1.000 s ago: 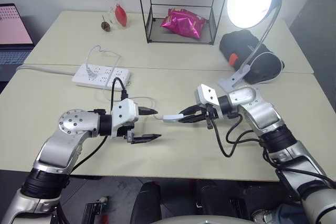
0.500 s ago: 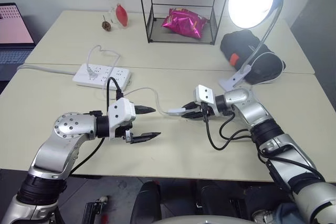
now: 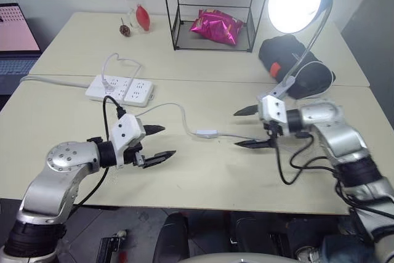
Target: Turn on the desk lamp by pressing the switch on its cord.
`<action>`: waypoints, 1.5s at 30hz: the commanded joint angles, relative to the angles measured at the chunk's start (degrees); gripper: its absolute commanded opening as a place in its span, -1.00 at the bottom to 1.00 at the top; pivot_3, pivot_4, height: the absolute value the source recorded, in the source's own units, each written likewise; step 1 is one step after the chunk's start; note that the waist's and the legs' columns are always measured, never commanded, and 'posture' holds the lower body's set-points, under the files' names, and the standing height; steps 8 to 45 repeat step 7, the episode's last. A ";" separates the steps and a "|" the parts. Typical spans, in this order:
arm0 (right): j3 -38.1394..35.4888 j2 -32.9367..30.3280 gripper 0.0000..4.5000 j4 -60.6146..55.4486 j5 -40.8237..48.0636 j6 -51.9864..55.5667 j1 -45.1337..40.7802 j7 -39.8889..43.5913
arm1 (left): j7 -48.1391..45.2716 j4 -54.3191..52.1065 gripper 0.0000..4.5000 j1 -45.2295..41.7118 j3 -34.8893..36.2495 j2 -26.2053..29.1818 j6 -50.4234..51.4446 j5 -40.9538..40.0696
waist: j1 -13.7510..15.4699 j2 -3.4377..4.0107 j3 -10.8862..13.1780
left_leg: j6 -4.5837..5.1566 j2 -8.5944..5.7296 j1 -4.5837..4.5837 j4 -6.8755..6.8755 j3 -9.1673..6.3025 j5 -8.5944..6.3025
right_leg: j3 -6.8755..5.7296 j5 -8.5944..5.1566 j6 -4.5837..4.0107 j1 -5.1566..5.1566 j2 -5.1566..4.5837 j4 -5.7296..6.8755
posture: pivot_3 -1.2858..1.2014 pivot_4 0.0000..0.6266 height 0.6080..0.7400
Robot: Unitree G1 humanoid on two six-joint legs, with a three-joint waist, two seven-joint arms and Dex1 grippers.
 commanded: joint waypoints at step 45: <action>-6.71 -6.70 0.93 -12.44 4.73 8.09 5.98 -4.00 | -2.08 -2.22 0.73 0.45 4.79 2.06 -1.44 -2.98 | -0.04 -0.01 -0.01 | 0.00 -0.01 0.07 0.07 0.05 0.00 | 0.05 0.00 0.00 0.06 -0.01 -0.03 | 0.03 -0.52 1.00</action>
